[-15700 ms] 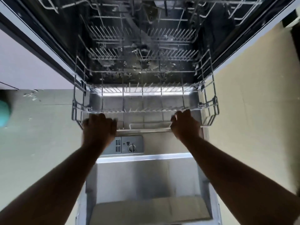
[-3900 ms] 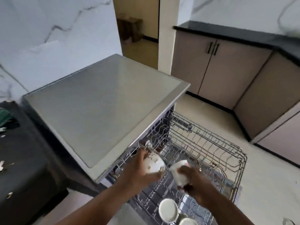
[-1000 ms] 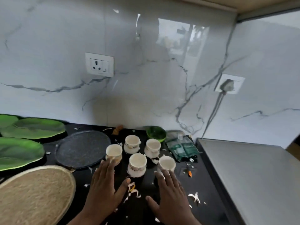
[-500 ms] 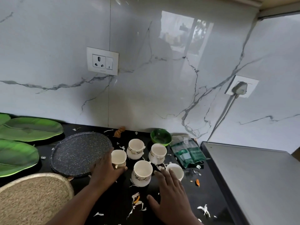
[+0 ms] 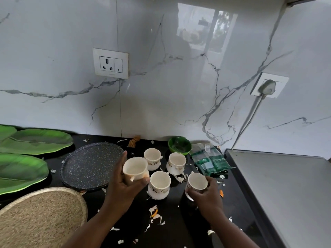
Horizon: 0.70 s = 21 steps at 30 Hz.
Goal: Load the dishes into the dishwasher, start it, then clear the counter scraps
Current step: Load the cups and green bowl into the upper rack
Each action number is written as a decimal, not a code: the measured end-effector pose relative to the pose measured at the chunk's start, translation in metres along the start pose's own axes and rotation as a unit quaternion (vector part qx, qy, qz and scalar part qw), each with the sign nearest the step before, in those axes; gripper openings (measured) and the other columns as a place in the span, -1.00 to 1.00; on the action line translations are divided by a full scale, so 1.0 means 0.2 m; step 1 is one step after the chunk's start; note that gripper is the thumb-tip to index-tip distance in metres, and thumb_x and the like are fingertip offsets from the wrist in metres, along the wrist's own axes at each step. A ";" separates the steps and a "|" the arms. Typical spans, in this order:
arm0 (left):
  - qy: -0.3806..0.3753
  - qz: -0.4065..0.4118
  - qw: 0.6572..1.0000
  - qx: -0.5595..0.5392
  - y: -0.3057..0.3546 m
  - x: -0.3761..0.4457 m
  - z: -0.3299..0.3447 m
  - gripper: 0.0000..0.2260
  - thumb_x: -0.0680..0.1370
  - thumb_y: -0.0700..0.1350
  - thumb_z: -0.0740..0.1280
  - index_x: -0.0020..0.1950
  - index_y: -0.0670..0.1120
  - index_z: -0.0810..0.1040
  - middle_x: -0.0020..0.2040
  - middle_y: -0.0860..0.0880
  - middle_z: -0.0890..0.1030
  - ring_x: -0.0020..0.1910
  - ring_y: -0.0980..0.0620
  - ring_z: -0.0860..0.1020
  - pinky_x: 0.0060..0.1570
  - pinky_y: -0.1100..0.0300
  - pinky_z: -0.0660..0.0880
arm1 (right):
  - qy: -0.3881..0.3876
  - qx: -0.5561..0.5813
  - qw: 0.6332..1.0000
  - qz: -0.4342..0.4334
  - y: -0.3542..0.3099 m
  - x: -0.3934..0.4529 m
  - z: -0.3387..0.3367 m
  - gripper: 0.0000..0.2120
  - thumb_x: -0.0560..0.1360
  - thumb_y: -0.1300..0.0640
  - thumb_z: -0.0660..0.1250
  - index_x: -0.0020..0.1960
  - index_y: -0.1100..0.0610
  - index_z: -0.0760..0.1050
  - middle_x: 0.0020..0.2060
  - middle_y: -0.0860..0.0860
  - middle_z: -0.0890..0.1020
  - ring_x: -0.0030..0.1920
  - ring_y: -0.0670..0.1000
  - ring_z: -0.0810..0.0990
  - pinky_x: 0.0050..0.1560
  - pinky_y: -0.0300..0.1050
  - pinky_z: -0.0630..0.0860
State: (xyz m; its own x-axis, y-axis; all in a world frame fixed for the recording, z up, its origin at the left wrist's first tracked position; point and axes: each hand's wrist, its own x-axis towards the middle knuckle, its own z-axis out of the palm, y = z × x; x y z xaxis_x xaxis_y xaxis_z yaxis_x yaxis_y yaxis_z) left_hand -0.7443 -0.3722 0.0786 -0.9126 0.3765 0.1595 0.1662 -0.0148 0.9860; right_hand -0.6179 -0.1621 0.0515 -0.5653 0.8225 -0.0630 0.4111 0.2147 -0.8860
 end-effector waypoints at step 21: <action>-0.571 -0.386 0.698 -0.193 0.40 -1.04 1.48 -0.46 0.04 -0.03 0.60 -0.05 -0.21 0.67 -0.21 -0.21 0.59 -0.35 -0.05 0.57 -0.46 0.22 0.42 | 0.051 0.681 0.721 0.118 0.78 -0.78 -1.83 -0.23 -0.04 0.13 0.62 0.14 0.24 0.51 -0.06 0.19 0.59 -0.17 0.18 0.61 -0.15 -0.02 0.61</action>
State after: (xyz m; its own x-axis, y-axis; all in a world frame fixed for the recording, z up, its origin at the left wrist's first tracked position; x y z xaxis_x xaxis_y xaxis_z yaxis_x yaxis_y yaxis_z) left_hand -0.4303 -0.1781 0.1098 0.2560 0.9000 -0.3528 -0.5255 0.4359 0.7306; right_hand -0.2046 -0.0638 0.0917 -0.5097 0.8013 -0.3132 -0.6355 -0.5960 -0.4908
